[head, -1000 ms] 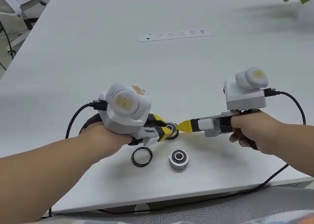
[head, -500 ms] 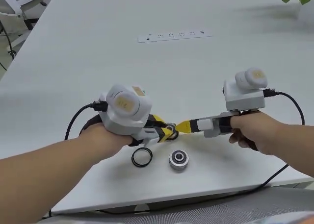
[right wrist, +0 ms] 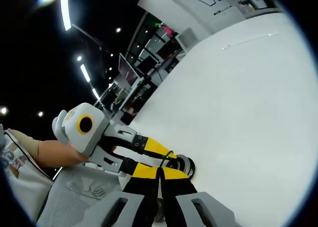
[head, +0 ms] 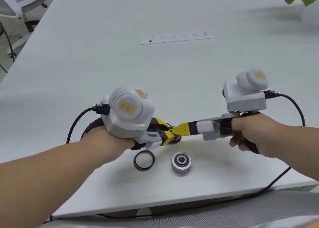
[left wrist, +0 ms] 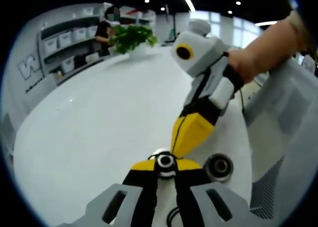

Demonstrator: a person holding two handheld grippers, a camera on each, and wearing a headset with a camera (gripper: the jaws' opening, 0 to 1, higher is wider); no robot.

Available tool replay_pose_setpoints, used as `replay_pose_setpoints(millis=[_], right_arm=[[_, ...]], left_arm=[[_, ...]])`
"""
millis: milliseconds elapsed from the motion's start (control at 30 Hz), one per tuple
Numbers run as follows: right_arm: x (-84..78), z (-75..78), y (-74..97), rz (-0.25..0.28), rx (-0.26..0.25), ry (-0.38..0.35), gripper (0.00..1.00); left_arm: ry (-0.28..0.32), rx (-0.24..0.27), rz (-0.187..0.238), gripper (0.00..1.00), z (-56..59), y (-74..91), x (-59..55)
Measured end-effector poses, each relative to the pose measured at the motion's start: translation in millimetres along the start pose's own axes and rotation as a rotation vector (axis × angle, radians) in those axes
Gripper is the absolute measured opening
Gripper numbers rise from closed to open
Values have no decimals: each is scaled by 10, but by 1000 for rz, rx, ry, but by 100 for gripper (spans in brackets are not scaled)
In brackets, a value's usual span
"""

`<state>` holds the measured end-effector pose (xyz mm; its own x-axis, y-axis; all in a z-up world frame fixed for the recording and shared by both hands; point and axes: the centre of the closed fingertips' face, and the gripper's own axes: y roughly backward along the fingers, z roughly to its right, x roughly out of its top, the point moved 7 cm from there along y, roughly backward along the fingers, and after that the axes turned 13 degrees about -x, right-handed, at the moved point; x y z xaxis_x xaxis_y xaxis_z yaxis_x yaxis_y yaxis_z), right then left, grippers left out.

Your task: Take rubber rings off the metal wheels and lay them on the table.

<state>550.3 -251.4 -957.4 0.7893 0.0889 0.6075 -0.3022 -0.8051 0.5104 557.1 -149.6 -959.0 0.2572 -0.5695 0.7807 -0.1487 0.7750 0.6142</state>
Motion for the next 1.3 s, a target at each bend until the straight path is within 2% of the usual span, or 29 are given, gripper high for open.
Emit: replay_pose_setpoints(millis=[167,233,567,767,1033,1300], right_arm=[[28,39,45,16,-5,-18,0],[28,63,50,20,-24,-16,0],[23,85,47,4,-64,11,0],[33,86,53,6,-67,16,0],[49,72,68,12,-65,14,0],[77,38,77,18,-53,13,0]], left_arm=[[7,3,2,12,-1,-3,1],[8,3,3,12,-2,-3,1],[46,-2,0,13,-18,-7,16],[39,-9,-12,14,-6,2,36],[22,-24,1,16,10,64,86],[16,-26,26,17,10,220,125]])
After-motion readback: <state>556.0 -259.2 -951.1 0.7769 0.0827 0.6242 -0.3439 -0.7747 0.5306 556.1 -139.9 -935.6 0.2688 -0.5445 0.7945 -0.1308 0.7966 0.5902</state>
